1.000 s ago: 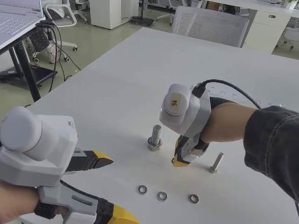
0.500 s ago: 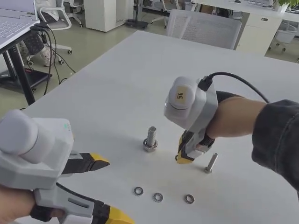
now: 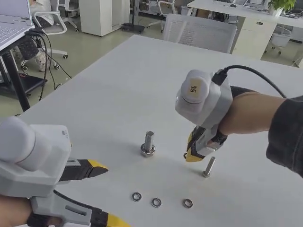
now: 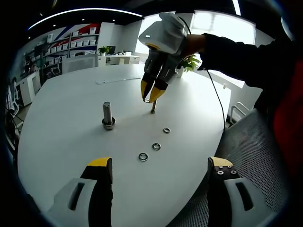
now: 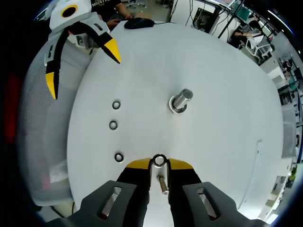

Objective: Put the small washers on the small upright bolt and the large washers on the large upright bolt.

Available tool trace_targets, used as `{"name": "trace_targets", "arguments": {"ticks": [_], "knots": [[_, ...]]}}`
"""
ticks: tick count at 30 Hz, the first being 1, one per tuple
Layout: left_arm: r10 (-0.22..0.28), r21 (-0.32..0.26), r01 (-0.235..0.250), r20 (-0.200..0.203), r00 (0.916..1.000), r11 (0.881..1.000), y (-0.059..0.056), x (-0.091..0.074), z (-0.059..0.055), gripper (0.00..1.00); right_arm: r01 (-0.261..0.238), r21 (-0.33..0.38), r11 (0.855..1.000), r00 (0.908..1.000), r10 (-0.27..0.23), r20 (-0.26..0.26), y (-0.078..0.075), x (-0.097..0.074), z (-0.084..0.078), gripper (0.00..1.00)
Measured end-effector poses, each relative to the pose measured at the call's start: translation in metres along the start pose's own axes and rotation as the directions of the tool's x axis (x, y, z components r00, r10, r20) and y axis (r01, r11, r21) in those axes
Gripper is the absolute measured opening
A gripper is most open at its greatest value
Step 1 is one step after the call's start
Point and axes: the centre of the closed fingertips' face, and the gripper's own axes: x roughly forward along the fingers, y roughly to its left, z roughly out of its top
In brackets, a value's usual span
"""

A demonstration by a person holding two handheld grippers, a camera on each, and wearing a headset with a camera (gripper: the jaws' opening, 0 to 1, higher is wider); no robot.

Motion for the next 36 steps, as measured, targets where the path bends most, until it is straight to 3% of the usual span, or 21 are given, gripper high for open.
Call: {"name": "trace_targets", "arguments": {"ticks": [7, 20, 28, 36], "knots": [[-0.001, 0.003, 0.001, 0.006, 1.0000, 1.000, 0.000, 0.000, 0.001, 0.82, 0.016, 0.015, 1.000, 0.9999, -0.016, -0.003, -0.003, -0.013, -0.006, 0.14], [-0.003, 0.007, 0.002, 0.011, 0.9999, 1.000, 0.000, -0.001, 0.001, 0.82, 0.039, 0.065, 0.997, 0.9987, -0.037, -0.033, -0.005, -0.028, -0.034, 0.14], [0.000, 0.006, 0.000, 0.010, 0.9999, 1.000, -0.001, -0.001, 0.001, 0.82, 0.034, 0.086, 0.996, 0.9984, -0.030, -0.047, -0.005, -0.026, -0.048, 0.14], [0.002, 0.001, -0.002, 0.007, 1.0000, 1.000, -0.001, -0.002, 0.000, 0.82, 0.025, 0.090, 0.996, 0.9987, -0.021, -0.046, -0.005, -0.019, -0.050, 0.14]]}}
